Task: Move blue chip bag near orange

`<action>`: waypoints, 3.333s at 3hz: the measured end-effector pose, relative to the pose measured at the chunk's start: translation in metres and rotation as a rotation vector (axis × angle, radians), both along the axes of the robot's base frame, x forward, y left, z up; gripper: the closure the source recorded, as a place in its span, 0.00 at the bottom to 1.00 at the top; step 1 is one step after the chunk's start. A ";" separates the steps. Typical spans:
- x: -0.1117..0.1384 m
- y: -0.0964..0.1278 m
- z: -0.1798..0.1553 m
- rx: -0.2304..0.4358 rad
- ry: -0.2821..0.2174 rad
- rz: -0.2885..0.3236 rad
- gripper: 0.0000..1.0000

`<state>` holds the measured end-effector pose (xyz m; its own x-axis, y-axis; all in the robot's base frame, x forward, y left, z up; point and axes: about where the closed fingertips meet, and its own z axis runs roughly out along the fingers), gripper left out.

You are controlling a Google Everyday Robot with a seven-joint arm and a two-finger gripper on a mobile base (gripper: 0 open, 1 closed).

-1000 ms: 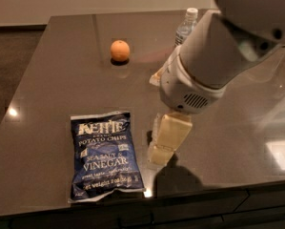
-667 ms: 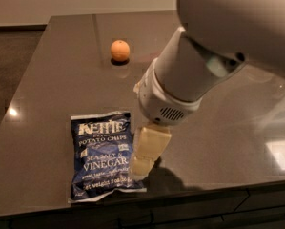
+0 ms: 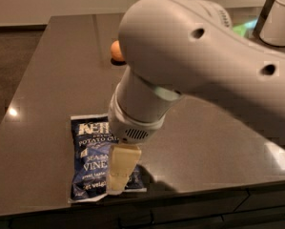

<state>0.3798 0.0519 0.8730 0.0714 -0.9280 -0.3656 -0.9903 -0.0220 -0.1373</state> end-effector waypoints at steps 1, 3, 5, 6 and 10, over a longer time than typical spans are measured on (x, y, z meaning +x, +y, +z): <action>-0.002 0.009 -0.017 -0.032 0.007 0.019 0.00; -0.004 0.015 -0.039 -0.090 0.020 0.070 0.00; -0.002 0.013 -0.038 -0.134 0.035 0.106 0.41; 0.007 0.011 -0.021 -0.112 0.039 0.100 0.64; 0.037 0.007 0.027 0.013 0.040 0.014 1.00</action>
Offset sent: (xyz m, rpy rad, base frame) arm -0.0021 0.0163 -0.0488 -0.0858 0.0293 0.0582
